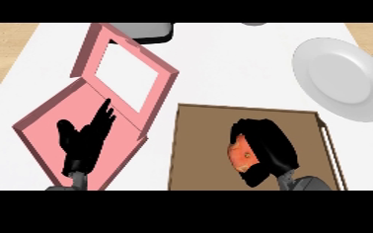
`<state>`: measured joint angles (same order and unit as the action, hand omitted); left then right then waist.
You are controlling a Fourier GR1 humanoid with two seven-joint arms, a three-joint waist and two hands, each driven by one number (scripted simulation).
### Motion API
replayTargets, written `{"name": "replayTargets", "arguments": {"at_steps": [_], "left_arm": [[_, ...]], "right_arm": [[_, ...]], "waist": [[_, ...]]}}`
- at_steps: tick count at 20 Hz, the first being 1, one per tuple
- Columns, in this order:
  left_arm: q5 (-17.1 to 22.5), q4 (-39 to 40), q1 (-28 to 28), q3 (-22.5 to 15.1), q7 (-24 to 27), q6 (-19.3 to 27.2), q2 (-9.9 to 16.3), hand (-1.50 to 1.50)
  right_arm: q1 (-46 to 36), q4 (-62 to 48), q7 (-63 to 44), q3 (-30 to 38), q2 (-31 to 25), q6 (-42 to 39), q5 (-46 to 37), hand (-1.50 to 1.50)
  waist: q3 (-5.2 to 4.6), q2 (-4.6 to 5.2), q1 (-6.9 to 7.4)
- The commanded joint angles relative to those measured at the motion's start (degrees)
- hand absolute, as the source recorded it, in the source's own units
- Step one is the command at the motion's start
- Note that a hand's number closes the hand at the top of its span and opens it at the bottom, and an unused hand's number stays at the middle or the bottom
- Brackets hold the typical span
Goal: Pick the squash from the tray and place it in the plate
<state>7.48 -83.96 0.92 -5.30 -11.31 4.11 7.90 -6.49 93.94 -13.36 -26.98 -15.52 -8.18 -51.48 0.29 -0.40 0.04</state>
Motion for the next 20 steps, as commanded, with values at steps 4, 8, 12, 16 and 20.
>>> {"name": "replayTargets", "arguments": {"at_steps": [4, 8, 12, 16, 20], "left_arm": [[-0.13, 0.88, 0.53, -0.48, -0.31, -0.84, 0.14, 0.0], [0.44, 0.99, -0.31, -0.65, -1.75, -0.63, -0.73, 0.0], [-0.38, 1.26, 1.24, -0.92, -0.46, -1.02, -0.3, 0.0], [-0.25, 0.61, -0.76, -0.75, -2.92, -0.05, -0.94, 0.0], [0.14, 1.27, 0.3, 0.91, -1.41, -0.85, 0.26, 0.0]], "right_arm": [[-8.89, -7.6, -22.35, 8.79, 14.4, 12.65, -9.5, 1.5], [-18.53, -10.71, -31.3, 11.36, 15.32, 22.88, -18.27, 1.5], [-25.46, -15.38, -40.36, 11.86, 15.44, 29.54, -22.81, 1.5], [-28.94, -16.26, -46.75, 14.75, 15.49, 36.49, -25.97, 1.5], [-23.02, -18.21, -43.81, 18.53, 15.5, 47.38, -26.78, 1.5]], "waist": [[-0.37, 0.69, 1.06], [-0.34, 0.74, 1.88], [-0.31, 0.66, 1.75], [-0.28, 0.52, 0.98], [-0.26, 0.55, 0.32]]}}
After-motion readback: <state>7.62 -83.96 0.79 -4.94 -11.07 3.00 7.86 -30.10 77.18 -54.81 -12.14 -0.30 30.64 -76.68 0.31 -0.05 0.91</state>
